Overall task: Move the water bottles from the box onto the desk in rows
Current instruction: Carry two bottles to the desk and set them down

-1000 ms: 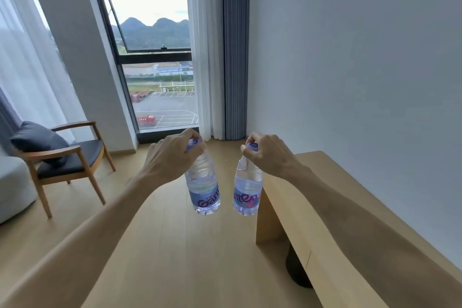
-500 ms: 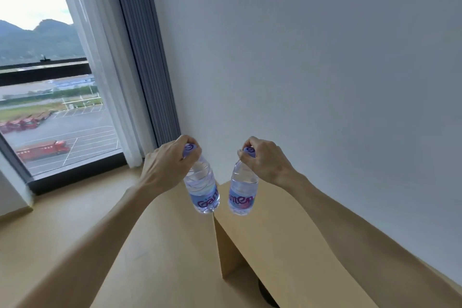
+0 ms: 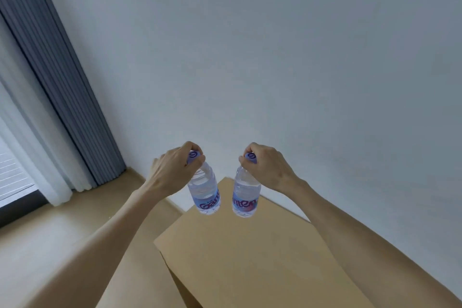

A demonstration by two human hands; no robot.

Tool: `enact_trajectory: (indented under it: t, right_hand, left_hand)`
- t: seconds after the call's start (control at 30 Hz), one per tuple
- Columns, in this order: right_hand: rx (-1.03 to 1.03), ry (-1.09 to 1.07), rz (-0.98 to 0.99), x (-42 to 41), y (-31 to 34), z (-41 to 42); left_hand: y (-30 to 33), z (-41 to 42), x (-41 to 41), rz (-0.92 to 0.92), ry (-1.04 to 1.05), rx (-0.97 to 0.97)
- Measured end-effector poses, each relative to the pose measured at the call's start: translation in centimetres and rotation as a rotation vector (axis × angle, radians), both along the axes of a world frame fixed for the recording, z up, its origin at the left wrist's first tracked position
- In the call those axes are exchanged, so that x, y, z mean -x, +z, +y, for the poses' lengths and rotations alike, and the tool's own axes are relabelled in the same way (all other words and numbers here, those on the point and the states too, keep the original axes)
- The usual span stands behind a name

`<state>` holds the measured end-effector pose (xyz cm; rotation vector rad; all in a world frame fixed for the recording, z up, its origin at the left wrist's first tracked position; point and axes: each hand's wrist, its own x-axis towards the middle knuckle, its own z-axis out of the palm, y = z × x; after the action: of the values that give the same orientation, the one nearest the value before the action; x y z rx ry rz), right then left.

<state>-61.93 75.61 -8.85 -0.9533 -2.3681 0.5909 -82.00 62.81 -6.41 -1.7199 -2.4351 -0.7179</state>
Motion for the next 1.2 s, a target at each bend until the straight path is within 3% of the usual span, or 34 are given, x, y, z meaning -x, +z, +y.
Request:
enact_trajectory:
  t: [0.73, 1.03, 1.2]
  right_hand:
    - [0.166, -0.478, -0.196, -1.8, -10.0, 11.2]
    - [0.269, -0.545, -0.253, -0.2, -13.9, 12.5]
    - [0.289, -0.540, -0.271, 0.9, -14.8, 13.2]
  left_hand:
    - [-11.7, 24.5, 0.5, -0.024, -0.610, 0.267]
    - [-16.5, 28.1, 2.1, 0.028, -0.701, 0.424]
    - [-17.2, 29.3, 2.6, 0.039, -0.717, 0.411]
